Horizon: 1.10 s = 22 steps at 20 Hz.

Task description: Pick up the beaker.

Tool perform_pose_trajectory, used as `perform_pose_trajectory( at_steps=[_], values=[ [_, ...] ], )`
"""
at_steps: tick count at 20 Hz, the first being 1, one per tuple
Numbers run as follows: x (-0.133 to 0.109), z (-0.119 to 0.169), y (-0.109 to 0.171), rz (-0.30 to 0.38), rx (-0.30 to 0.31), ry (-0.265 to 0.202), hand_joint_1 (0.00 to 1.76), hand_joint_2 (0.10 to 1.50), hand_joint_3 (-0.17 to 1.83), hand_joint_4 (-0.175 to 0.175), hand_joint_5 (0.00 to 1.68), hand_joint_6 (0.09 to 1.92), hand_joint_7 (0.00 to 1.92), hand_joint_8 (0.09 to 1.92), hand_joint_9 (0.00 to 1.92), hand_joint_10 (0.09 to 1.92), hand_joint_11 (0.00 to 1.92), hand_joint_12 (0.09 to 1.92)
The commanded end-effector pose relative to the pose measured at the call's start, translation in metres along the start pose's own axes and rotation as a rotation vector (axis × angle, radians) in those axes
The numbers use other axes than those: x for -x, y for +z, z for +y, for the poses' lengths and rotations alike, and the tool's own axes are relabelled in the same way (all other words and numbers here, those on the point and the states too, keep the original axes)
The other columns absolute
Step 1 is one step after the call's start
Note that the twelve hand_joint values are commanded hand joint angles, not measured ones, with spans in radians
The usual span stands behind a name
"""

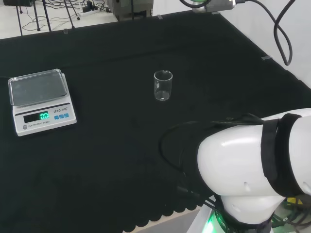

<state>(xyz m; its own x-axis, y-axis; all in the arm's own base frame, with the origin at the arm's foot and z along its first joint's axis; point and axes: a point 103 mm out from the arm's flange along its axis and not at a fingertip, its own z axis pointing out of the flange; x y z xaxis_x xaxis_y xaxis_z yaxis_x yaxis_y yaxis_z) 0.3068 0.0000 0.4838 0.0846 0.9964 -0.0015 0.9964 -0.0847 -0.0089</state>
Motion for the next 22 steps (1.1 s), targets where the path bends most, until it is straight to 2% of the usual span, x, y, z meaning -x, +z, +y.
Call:
perform_pose_trajectory(
  at_steps=[1,3,5,10,15,22],
  values=[
    [0.004,0.001,0.001,-0.006,0.008,0.008,0.66,0.73,0.20,0.018,0.16,0.09,0.17,0.40,0.22,0.89,0.02,1.49],
    [0.007,0.003,0.003,-0.007,0.006,0.020,0.65,0.74,0.21,0.002,0.19,0.09,0.14,0.60,0.26,0.90,0.02,1.52],
    [0.010,0.006,0.003,-0.008,0.009,0.024,0.65,0.74,0.22,-0.002,0.20,0.09,0.12,0.68,0.26,0.90,0.02,1.54],
    [0.018,0.027,0.017,-0.013,-0.009,0.032,0.65,0.74,0.22,-0.002,0.19,0.09,0.11,0.71,0.27,0.90,0.01,1.54],
    [0.017,0.065,0.048,-0.005,-0.065,0.008,0.65,0.74,0.23,-0.001,0.17,0.09,0.10,0.71,0.26,0.90,0.00,1.51],
    [0.017,0.115,0.096,0.015,-0.089,-0.037,0.66,0.73,0.23,0.003,0.14,0.09,0.07,0.71,0.24,0.90,0.00,1.48]
  ],
)
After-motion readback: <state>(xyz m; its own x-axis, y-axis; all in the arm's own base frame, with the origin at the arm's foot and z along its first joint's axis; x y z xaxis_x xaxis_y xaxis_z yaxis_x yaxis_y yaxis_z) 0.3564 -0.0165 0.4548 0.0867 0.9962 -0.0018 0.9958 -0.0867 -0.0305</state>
